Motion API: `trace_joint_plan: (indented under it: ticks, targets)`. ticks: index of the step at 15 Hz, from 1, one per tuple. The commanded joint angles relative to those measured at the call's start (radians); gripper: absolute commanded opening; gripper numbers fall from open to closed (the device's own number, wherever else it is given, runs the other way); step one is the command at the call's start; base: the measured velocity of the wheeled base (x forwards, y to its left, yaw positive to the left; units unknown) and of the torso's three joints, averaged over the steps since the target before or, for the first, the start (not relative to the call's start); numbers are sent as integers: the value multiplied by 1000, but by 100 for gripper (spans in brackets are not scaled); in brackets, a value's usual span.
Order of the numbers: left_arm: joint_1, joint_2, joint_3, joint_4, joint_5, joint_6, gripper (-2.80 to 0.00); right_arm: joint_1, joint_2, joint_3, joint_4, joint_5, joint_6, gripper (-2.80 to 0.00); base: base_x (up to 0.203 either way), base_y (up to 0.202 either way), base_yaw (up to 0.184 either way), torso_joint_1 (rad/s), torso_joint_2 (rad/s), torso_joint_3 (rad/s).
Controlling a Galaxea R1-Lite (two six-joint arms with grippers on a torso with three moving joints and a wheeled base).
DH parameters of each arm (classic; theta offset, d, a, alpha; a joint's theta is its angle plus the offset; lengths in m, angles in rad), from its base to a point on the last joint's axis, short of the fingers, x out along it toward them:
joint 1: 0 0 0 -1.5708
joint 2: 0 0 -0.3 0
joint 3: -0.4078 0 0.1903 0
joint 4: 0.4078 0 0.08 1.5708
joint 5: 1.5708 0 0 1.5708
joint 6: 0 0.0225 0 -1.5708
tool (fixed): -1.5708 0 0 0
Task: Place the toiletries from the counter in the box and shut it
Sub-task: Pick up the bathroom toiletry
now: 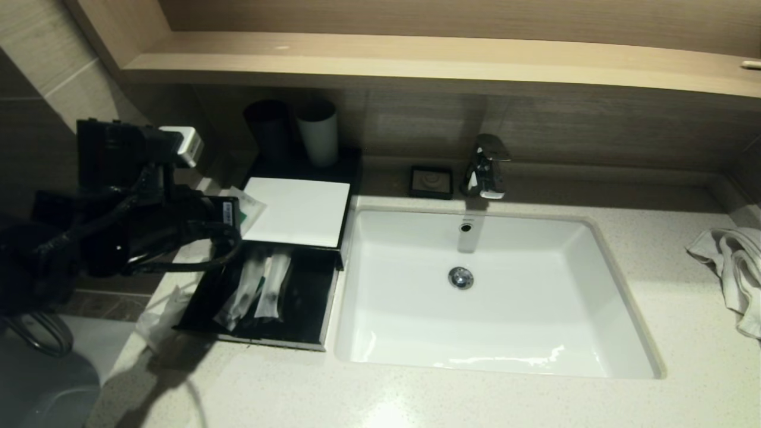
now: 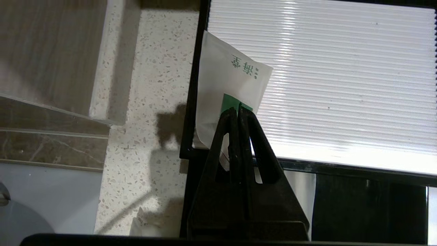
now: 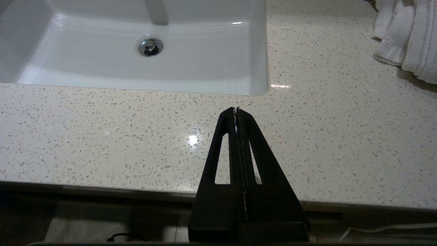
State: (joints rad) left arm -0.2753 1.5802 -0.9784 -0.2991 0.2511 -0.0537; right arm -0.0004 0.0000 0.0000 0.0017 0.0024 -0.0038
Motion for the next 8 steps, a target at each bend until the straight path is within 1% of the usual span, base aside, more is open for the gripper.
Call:
trace_joint_plan:
  ticks: [1,8]
  targets:
    - [6,4,-8,-2,4,0,-280,0,0,0,0,1,-1,-280,0,0,0,0,0,0]
    - [12,12,-5,-2,2,0,-280,0,0,0,0,1,-1,-280,0,0,0,0,0,0]
